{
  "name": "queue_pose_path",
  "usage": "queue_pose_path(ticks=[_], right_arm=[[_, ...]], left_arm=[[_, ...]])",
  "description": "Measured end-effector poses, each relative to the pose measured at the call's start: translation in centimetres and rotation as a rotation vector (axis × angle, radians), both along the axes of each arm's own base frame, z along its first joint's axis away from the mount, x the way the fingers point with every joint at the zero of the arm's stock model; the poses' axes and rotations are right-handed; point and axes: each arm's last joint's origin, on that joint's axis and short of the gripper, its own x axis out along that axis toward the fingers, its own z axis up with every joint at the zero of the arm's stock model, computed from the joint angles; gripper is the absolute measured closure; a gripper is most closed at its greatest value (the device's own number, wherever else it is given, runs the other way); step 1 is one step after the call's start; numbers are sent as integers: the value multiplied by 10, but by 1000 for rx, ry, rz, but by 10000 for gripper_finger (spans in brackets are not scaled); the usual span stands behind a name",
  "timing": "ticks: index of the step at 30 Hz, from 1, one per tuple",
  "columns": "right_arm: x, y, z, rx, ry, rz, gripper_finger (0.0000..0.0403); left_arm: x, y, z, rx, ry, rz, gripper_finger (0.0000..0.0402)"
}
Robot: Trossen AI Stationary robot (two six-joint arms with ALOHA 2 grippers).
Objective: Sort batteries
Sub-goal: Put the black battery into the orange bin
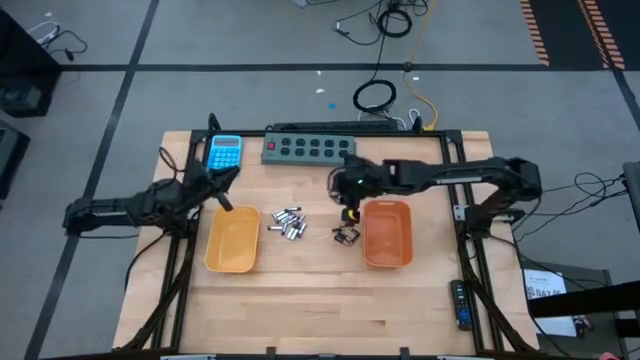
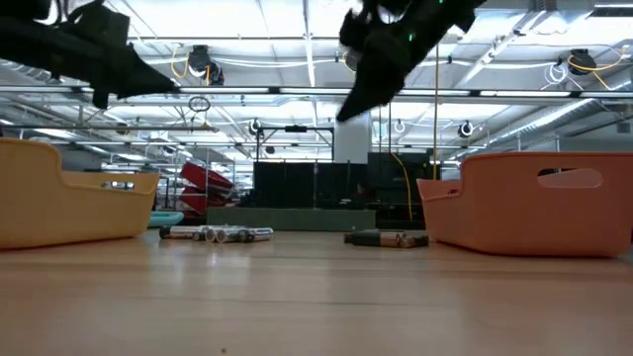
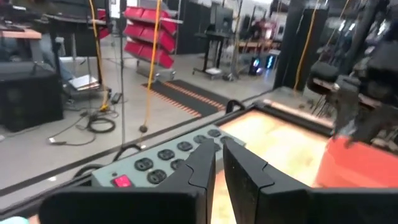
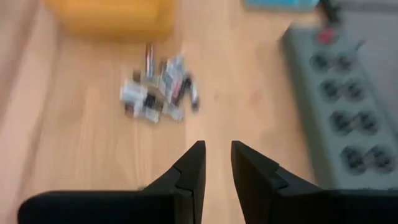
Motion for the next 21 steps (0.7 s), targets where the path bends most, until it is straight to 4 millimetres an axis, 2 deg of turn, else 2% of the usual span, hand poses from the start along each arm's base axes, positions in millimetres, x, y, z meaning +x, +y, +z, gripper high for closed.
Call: queue_pose_path(ticks=[4, 8, 12, 16, 21], right_arm=[[0, 1, -16, 11, 113, 14, 332], [-3, 6, -40, 19, 288, 30, 332], [-3, 18, -47, 14, 345, 76, 332], [0, 27, -58, -12, 409, 134, 332], [17, 32, -66, -41, 513, 187, 307]], left_arm=[[17, 6, 13, 25, 105, 17, 359], [37, 14, 31, 44, 182, -43, 359], [56, 20, 39, 52, 227, -61, 358], [72, 22, 29, 40, 313, -94, 337], [84, 24, 14, -2, 384, -103, 276]])
